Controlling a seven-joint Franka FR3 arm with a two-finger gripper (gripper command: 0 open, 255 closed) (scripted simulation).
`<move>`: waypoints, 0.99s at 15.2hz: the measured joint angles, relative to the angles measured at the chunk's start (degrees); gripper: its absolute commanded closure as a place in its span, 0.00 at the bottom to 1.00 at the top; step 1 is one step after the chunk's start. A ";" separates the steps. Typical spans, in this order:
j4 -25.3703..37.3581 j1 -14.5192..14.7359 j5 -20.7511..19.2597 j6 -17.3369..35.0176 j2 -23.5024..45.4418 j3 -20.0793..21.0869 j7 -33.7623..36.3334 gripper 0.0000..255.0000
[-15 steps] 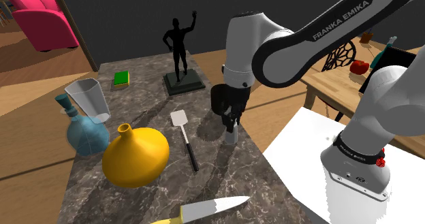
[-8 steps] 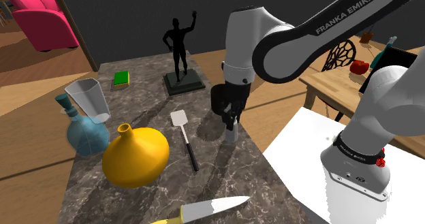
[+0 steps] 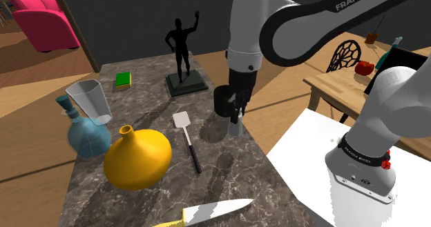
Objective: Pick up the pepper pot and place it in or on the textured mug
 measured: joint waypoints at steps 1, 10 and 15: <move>0.42 -0.07 -0.07 -0.73 -0.29 -0.19 -0.08 1.00; 5.34 -0.14 -0.51 -8.58 -3.31 -1.23 0.55 1.00; 8.32 -0.30 -0.86 -12.64 -4.39 -1.89 0.75 1.00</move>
